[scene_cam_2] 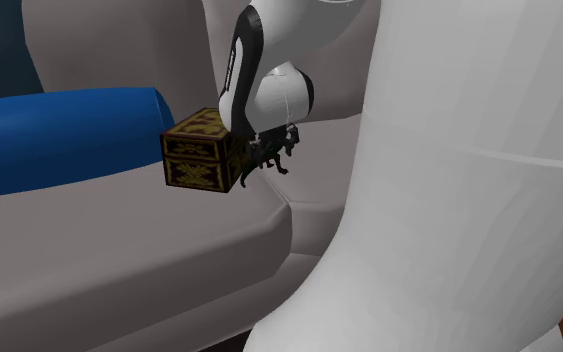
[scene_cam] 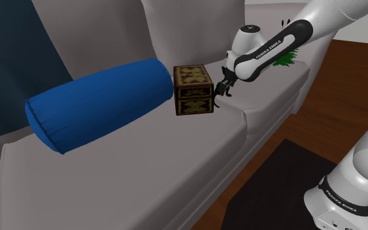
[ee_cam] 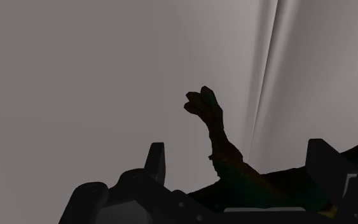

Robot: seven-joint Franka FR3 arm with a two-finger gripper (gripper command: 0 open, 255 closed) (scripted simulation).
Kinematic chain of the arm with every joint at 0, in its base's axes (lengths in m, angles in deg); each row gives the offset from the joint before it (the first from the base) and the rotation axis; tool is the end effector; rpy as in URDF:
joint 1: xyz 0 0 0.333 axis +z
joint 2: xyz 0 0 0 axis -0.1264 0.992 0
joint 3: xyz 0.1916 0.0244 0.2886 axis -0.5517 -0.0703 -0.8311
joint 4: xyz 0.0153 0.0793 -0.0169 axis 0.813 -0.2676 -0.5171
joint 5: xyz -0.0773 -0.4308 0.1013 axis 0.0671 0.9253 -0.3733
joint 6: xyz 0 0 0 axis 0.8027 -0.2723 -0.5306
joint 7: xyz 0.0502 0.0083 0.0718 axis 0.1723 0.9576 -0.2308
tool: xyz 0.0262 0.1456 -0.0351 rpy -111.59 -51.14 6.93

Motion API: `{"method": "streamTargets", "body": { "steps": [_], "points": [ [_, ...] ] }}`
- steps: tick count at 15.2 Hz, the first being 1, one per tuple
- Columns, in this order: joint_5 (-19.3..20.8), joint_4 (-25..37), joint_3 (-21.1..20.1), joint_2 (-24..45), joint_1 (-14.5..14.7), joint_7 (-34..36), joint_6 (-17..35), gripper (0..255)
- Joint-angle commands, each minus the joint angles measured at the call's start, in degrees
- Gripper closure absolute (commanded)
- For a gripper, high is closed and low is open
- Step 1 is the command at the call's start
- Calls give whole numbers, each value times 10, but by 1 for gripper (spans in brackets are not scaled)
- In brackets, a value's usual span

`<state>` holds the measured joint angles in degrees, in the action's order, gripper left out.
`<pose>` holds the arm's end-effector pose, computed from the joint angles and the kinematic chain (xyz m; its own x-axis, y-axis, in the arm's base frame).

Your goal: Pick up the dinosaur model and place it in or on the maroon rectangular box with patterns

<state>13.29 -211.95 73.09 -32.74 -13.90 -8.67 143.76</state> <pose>0.5811 -0.1133 0.3094 0.9493 0.1199 0.2907 0.0618 -0.9775 0.2015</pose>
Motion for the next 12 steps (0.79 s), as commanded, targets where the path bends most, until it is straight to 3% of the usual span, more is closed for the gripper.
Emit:
{"method": "streamTargets", "body": {
  "steps": [1,2,12],
  "points": [
    [0,0,0,0,0,0,0,0],
    [0,0,0,0,0,0,0,255],
    [-2,2,0,-5,0,-3,-7,255]
  ]
}}
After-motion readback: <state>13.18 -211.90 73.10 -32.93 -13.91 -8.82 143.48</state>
